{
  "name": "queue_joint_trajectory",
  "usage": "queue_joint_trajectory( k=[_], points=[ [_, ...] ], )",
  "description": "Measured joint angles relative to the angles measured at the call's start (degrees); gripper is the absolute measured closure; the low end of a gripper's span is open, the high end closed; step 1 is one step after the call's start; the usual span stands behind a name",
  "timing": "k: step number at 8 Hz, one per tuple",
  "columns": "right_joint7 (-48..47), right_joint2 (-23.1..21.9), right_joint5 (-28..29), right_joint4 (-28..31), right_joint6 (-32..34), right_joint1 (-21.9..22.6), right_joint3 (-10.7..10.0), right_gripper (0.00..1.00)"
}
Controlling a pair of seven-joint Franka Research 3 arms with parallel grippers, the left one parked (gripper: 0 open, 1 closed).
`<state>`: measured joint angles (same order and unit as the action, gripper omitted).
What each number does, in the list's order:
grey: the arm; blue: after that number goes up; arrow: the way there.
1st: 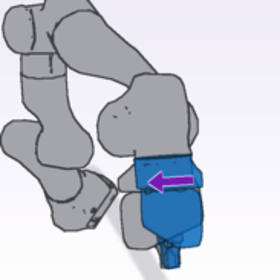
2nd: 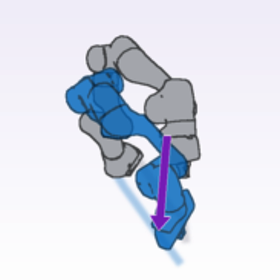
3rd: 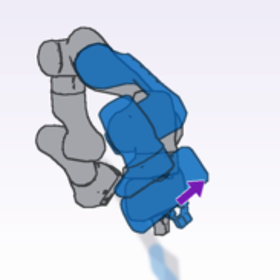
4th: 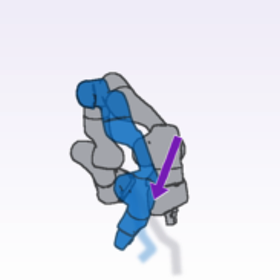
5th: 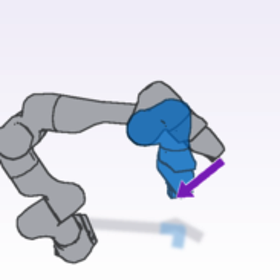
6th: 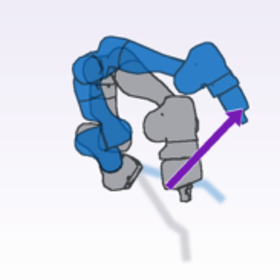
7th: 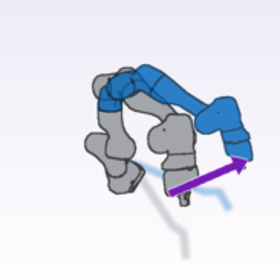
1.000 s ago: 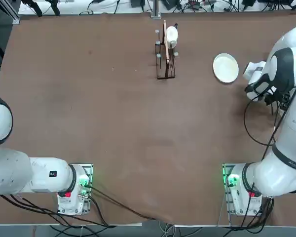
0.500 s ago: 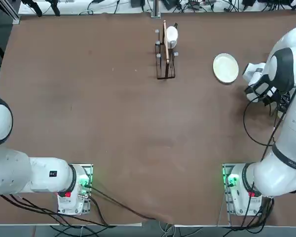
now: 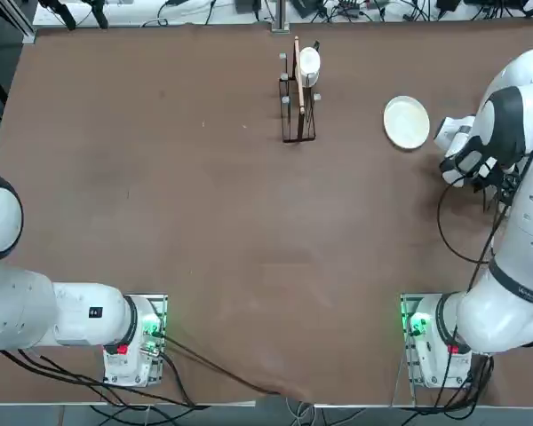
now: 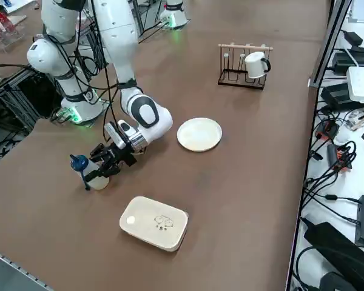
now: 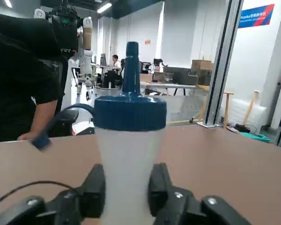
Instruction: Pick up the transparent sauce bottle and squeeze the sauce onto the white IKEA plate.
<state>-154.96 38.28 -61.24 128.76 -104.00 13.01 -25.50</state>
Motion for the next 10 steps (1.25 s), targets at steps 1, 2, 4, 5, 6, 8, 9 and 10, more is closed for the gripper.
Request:
queue_joint_trajectory(
  k=[1, 2, 4, 5, 6, 8, 9, 10],
  points=[
    [-0.2, 0.6, 0.0, 0.0, 0.0, 0.4, 0.1, 0.3],
    [-0.3, 1.2, 0.0, 0.0, 0.0, 1.0, 0.2, 0.12],
    [-0.3, 1.3, 0.0, -0.4, 0.2, 1.9, 0.3, 0.0],
    [-0.3, 1.2, 0.0, -0.7, 0.3, 2.4, 0.3, 0.0],
    [-0.3, 0.9, 0.0, -1.0, 0.6, 3.0, 0.3, 0.0],
    [-0.3, 0.5, 0.1, -1.2, 1.7, 3.5, 0.3, 0.0],
    [-0.3, 0.4, 0.2, -1.2, 2.0, 3.5, 0.3, 0.0],
    [-0.3, 0.4, 0.3, -0.9, 2.1, 3.4, 0.3, 0.0]
  ],
)
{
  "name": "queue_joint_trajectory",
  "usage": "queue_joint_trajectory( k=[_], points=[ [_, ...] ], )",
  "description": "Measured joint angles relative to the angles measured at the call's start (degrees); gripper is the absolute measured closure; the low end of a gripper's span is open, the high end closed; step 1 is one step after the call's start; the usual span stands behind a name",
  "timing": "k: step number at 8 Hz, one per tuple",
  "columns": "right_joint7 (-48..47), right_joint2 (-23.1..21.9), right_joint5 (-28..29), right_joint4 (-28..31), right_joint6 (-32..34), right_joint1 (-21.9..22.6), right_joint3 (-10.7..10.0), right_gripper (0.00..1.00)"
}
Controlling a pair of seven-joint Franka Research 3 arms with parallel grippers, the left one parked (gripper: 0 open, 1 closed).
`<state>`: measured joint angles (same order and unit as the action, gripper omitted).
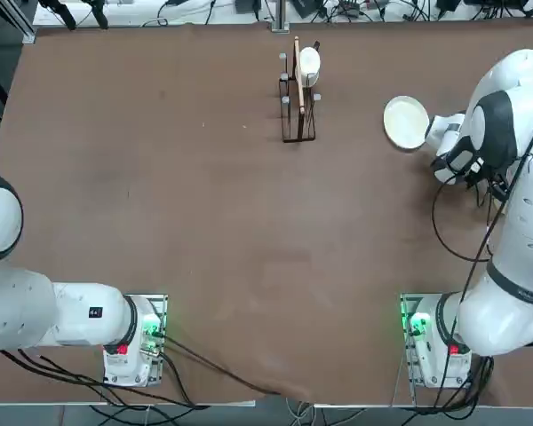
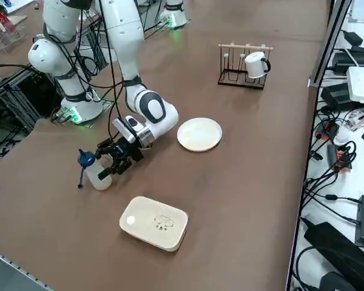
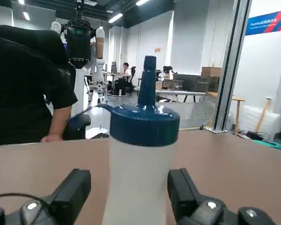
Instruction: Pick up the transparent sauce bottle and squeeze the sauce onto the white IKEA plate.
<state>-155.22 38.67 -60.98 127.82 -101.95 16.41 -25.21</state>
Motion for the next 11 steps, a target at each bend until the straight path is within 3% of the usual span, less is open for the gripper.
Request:
queue_joint_trajectory(
  k=[11],
  points=[
    [0.0, -1.2, 4.4, 0.1, 0.4, 1.6, 1.2, 0.0]
  ],
)
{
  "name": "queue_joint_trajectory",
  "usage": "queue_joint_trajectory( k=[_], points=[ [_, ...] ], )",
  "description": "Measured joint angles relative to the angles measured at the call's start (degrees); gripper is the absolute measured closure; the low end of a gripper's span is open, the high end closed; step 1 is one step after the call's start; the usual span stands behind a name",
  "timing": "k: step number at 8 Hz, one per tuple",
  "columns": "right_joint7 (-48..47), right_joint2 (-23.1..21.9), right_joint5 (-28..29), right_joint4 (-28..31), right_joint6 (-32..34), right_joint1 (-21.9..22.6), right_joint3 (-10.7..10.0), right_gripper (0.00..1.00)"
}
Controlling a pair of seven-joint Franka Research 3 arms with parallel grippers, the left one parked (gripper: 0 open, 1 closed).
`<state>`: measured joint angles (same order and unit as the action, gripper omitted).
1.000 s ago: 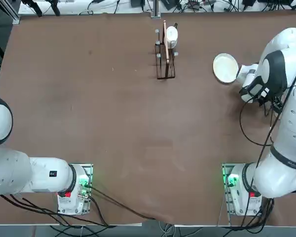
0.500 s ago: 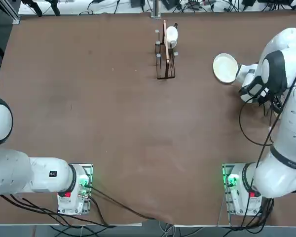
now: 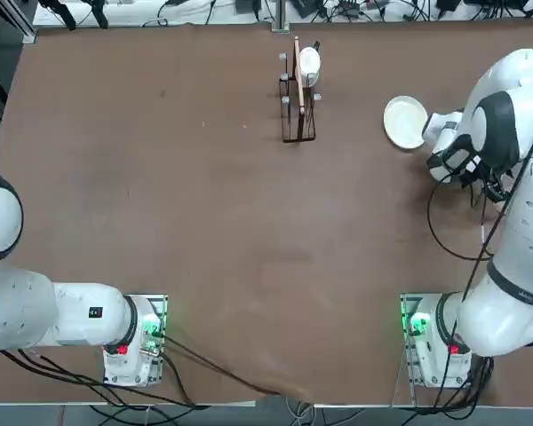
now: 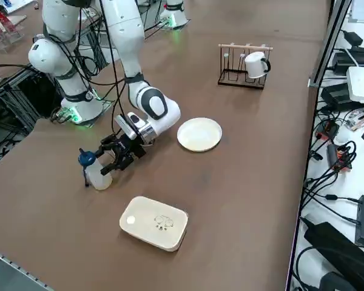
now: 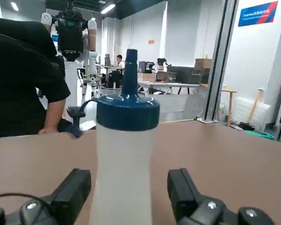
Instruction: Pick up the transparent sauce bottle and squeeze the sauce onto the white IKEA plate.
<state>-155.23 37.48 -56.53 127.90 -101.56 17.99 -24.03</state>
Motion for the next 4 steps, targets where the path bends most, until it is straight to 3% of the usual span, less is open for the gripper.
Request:
queue_joint_trajectory(
  k=[2, 4],
  points=[
    [-0.1, -0.6, 1.3, -1.8, 0.7, 2.7, 0.1, 0.0],
    [1.6, -2.4, 5.2, -7.1, 3.2, 4.8, 0.1, 0.0]
  ],
)
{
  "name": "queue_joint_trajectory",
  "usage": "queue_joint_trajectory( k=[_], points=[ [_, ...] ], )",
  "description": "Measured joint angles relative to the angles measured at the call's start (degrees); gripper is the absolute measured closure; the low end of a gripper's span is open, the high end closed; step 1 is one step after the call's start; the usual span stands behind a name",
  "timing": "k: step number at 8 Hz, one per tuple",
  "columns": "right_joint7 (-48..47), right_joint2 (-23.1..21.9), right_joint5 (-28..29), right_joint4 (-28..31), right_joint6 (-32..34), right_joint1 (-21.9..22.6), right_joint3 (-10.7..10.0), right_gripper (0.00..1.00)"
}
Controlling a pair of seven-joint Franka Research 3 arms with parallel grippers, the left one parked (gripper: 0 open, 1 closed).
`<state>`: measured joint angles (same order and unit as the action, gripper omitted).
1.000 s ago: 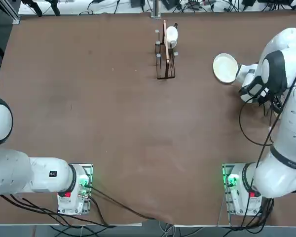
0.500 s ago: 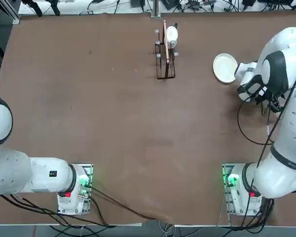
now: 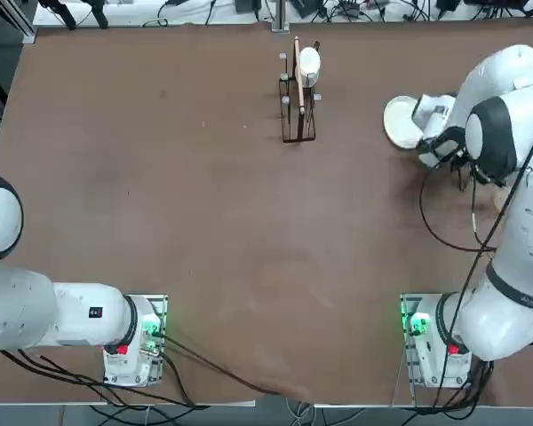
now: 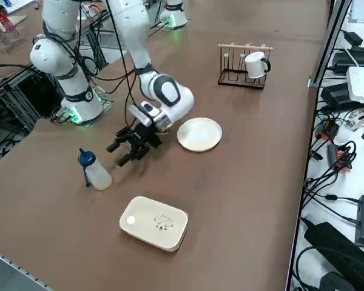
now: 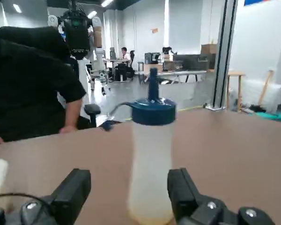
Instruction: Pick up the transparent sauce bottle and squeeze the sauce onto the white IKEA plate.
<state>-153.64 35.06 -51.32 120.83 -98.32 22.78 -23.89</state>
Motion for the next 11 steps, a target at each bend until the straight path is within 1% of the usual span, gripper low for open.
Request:
queue_joint_trajectory(
  k=[3, 4, 6, 8, 10, 11],
  points=[
    [11.8, -2.3, 12.2, -11.6, 4.3, 4.4, 0.2, 0.0],
    [16.7, -2.5, 16.1, -14.8, 4.4, 4.8, 0.2, 0.0],
    [29.2, -2.4, 24.2, -19.1, 3.0, 4.5, 0.1, 0.0],
    [45.0, -2.4, 31.2, -24.0, 3.0, 3.7, -0.1, 0.0],
    [57.9, -2.4, 36.3, -27.1, 3.8, 2.7, -0.2, 0.0],
    [63.4, -2.4, 37.9, -27.9, 4.1, 2.5, -0.2, 0.0]
  ],
)
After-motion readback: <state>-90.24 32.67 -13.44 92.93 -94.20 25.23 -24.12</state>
